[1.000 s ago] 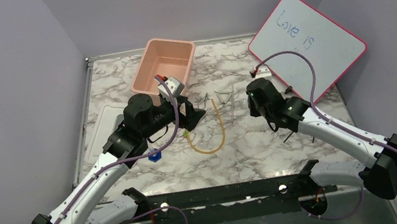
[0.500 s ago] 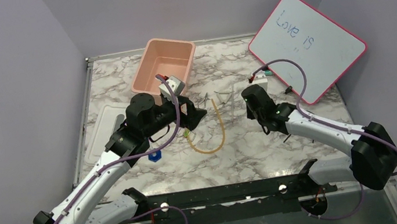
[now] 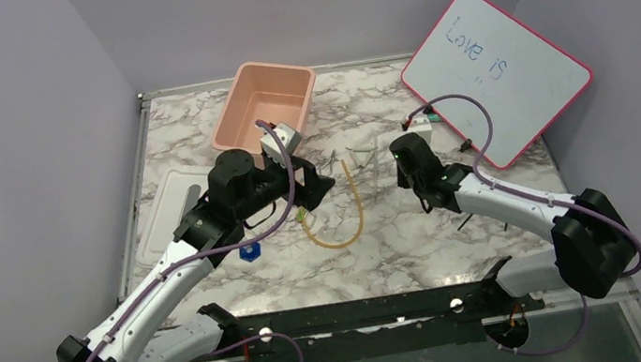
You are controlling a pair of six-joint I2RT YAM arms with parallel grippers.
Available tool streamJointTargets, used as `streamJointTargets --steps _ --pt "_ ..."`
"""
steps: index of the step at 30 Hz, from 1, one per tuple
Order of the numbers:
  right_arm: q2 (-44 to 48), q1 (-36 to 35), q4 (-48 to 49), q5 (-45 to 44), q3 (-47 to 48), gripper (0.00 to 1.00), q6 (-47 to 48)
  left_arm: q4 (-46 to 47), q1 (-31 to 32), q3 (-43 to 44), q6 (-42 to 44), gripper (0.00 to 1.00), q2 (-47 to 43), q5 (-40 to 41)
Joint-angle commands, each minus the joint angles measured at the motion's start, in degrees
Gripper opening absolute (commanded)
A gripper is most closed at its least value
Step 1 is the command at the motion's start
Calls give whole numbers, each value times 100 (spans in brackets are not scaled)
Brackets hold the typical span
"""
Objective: Organize the chemistry lab equipment
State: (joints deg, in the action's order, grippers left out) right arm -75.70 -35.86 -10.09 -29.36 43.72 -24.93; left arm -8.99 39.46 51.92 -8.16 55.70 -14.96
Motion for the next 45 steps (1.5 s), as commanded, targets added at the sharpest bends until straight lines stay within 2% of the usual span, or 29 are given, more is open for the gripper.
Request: streamJointTargets --steps 1,8,19,24,26,39,45 --pt "-46 69 28 22 -71 13 -77 152 2 -57 -45 81 20 103" --pt "-163 140 48 124 -76 13 -60 135 1 -52 -45 81 55 104" --pt "-484 175 40 381 43 23 39 96 4 -57 -36 81 64 165" --pt "-437 177 -45 407 86 47 -69 79 1 -45 -36 81 80 160" --pt "-380 182 -116 468 136 51 -99 44 7 -35 -39 81 110 160" --pt "462 183 -708 475 711 54 32 12 1 -7 -36 81 149 228" --pt "618 178 -878 1701 1056 51 260 -106 5 112 -138 81 200 230"
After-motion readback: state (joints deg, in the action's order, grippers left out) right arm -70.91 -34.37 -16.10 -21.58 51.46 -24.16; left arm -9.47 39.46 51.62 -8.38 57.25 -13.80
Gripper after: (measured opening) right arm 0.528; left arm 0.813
